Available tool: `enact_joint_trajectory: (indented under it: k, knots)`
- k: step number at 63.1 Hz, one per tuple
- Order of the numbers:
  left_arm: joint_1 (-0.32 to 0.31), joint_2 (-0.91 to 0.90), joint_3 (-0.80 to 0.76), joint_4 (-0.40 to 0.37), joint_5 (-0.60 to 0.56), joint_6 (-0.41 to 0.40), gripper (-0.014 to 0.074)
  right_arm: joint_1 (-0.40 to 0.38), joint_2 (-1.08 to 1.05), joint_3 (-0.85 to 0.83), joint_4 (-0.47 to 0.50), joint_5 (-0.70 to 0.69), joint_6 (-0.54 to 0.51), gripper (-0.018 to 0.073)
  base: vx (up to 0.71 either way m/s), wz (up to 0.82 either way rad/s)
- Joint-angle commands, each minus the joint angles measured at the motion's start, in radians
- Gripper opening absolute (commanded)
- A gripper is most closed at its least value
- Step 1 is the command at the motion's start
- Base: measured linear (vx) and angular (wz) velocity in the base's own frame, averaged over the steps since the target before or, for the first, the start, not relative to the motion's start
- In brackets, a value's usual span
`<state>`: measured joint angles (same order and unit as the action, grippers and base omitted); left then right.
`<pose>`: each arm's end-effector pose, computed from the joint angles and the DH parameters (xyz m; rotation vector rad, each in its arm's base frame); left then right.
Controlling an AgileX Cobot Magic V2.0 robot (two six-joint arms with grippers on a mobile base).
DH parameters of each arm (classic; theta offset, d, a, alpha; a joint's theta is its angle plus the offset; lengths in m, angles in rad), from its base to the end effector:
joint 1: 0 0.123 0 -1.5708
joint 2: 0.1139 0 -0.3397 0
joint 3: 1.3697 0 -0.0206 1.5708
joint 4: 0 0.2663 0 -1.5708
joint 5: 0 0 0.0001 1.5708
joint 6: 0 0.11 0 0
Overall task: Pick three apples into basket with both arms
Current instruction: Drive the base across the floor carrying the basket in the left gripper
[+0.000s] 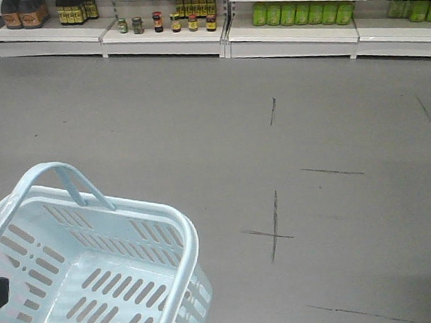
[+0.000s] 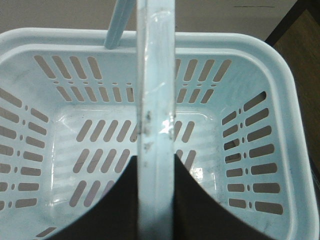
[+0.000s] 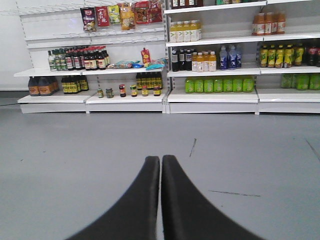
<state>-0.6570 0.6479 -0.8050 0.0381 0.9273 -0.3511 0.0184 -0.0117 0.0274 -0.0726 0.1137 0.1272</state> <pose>0.0756 -0.0541 0.3724 0.3600 2.2719 -0.4867 0.0361 -0.0002 0.1925 0.0359 1.6125 0.0502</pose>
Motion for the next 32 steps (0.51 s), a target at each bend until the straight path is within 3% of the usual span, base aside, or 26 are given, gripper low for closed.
enact_joint_trajectory:
  k: [1, 32]
  knots:
    - [-0.009, -0.001, -0.03, 0.002, -0.098, -0.006, -0.0006, -0.007, -0.014, 0.014, -0.012, -0.078, -0.004, -0.0004, 0.27, -0.2]
    - [-0.009, -0.001, -0.03, 0.002, -0.098, -0.006, -0.0006, -0.007, -0.014, 0.014, -0.012, -0.078, -0.004, -0.0004, 0.28, -0.25]
